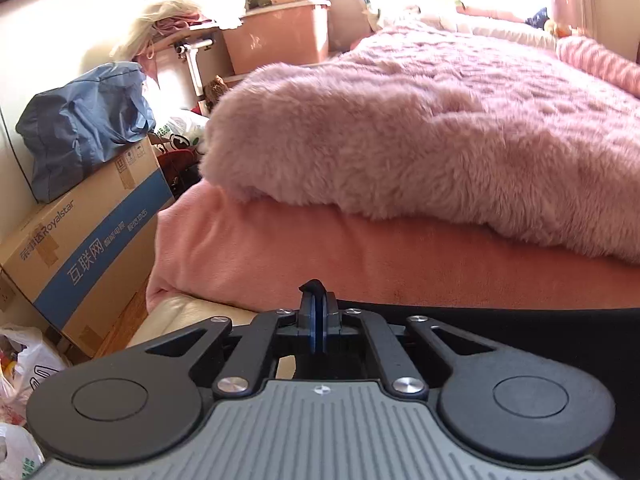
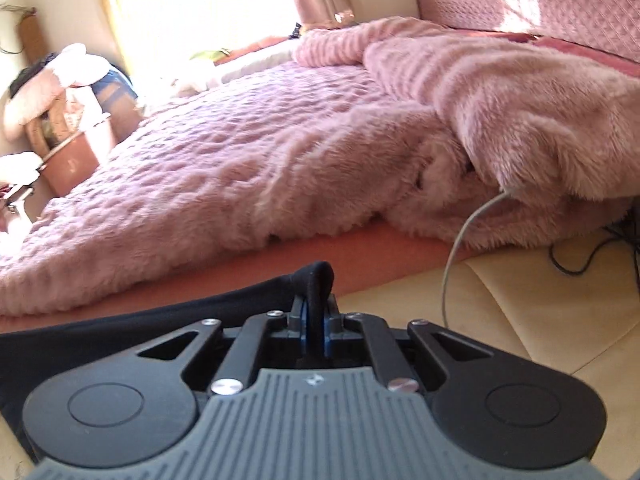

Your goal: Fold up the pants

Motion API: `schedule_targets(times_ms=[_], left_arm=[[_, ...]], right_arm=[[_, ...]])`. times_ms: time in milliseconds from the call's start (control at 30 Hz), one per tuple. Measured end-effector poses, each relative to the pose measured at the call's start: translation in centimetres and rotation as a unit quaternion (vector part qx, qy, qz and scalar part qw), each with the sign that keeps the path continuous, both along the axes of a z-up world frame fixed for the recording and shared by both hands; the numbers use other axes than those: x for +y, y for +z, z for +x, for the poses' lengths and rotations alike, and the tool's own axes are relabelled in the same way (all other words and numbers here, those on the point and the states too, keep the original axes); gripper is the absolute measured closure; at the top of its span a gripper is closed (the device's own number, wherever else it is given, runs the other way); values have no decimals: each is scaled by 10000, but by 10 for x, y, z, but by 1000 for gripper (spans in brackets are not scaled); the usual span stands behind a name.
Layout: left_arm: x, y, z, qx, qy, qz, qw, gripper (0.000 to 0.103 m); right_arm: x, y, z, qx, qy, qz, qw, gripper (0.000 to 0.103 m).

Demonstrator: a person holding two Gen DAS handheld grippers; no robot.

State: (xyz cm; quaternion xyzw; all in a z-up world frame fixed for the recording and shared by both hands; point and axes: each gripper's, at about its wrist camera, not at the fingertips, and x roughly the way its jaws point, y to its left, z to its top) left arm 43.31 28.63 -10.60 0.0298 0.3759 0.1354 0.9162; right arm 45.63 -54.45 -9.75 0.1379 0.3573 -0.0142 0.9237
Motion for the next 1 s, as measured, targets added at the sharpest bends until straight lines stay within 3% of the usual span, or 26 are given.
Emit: schedule_targets(times_ms=[333, 367, 400, 467, 500, 533, 633, 700, 767, 900, 1000], left_arm=[[-7, -40, 19, 344, 43, 230, 9991, 100], [-6, -42, 20, 397, 86, 246, 9989, 96], [-4, -43, 20, 412, 217, 298, 9985, 85], [4, -39, 15, 270, 492, 253, 9981, 79], [10, -33, 11, 197, 637, 230, 9975, 79], [16, -27, 5, 105, 765, 163, 9969, 79], [39, -9, -16, -36, 1131, -487, 9924, 76], [51, -2, -37, -157, 1350, -1091, 9847, 63], [57, -1, -61, -295, 1545, -1716, 9725, 55], [57, -18, -95, -436, 1780, -2903, 9392, 52], [47, -33, -97, -431, 1893, -3040, 9327, 52]], right_arm=[[6, -51, 35, 271, -250, -276, 9989, 102], [6, -54, 36, 282, -277, -262, 9989, 101], [6, -56, 36, 292, -339, -271, 9986, 99], [6, -55, 35, 276, -557, -394, 9973, 82], [7, -52, 34, 252, -679, -556, 9958, 67], [7, -48, 32, 215, -746, -683, 9946, 66], [9, -31, 22, 66, -814, -924, 9924, 67], [19, -20, 11, -47, -768, -999, 9920, 67], [33, -12, -4, -142, -651, -955, 9932, 67], [68, -19, -33, -130, -240, -604, 9978, 67], [92, -32, -50, -122, -133, -829, 9964, 68]])
